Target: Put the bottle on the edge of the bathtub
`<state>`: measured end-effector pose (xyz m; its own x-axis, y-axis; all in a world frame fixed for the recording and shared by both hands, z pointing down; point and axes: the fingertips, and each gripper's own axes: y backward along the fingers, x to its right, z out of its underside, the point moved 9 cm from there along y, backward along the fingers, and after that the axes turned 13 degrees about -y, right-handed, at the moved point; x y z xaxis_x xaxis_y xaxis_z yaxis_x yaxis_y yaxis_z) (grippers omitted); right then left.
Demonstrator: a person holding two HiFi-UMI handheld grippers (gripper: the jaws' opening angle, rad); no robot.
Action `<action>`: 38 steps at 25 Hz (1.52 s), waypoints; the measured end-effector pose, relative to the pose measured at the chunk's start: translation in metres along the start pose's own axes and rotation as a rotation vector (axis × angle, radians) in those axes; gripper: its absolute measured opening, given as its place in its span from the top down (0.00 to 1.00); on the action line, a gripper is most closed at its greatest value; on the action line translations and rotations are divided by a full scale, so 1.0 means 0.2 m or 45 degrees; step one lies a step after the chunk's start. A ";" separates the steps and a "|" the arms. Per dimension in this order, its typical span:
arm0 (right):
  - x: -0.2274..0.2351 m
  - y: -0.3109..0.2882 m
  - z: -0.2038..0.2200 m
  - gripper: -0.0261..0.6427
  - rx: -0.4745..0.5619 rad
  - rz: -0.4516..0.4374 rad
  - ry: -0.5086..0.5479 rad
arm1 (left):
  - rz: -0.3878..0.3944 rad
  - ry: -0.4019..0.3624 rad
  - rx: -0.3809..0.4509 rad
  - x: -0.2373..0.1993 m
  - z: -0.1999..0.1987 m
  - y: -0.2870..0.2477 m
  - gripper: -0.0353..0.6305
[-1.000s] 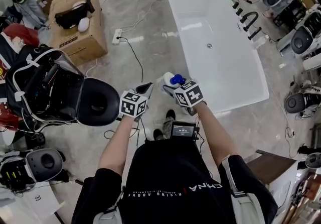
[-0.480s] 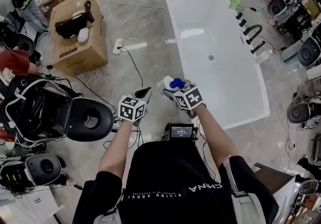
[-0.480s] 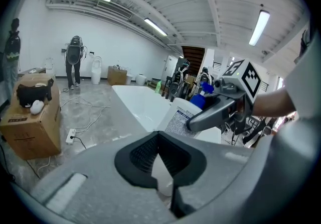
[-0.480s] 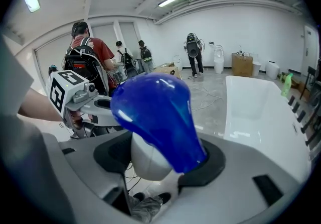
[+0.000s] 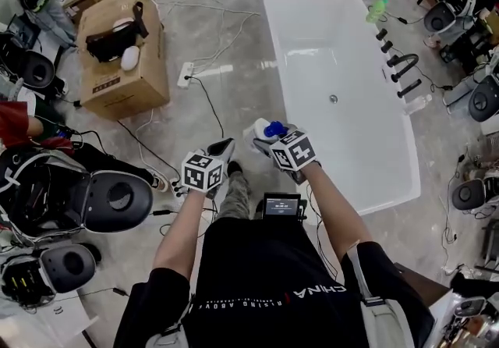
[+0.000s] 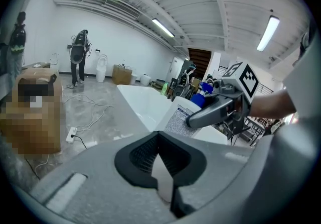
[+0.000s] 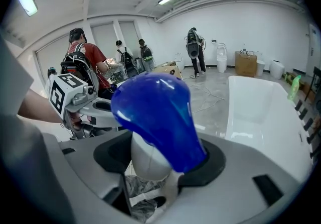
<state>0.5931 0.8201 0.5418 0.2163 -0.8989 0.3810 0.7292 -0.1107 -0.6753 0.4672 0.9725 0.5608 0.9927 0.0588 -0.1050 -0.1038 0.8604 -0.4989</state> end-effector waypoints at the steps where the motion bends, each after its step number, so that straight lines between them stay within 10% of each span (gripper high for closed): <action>1: 0.02 -0.04 -0.02 0.55 -0.002 0.004 -0.001 | 0.005 -0.001 -0.001 -0.04 0.00 -0.04 0.93; 15: 0.33 -0.51 -0.75 0.55 0.018 0.101 -0.025 | 0.089 -0.050 0.062 -0.89 -0.37 -0.48 0.93; 21: 0.38 -0.67 -1.01 0.55 0.043 0.132 -0.047 | 0.058 -0.274 -0.018 -1.16 -0.50 -0.57 0.93; 38: 0.80 -1.12 -1.60 0.55 0.010 0.094 -0.062 | 0.068 -0.172 -0.039 -1.82 -0.71 -0.98 0.93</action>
<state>0.2566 0.5657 0.5521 0.3009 -0.8828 0.3606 0.7152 -0.0412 -0.6977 0.1174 0.7105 0.5735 0.9846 0.1739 -0.0163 -0.1567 0.8386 -0.5217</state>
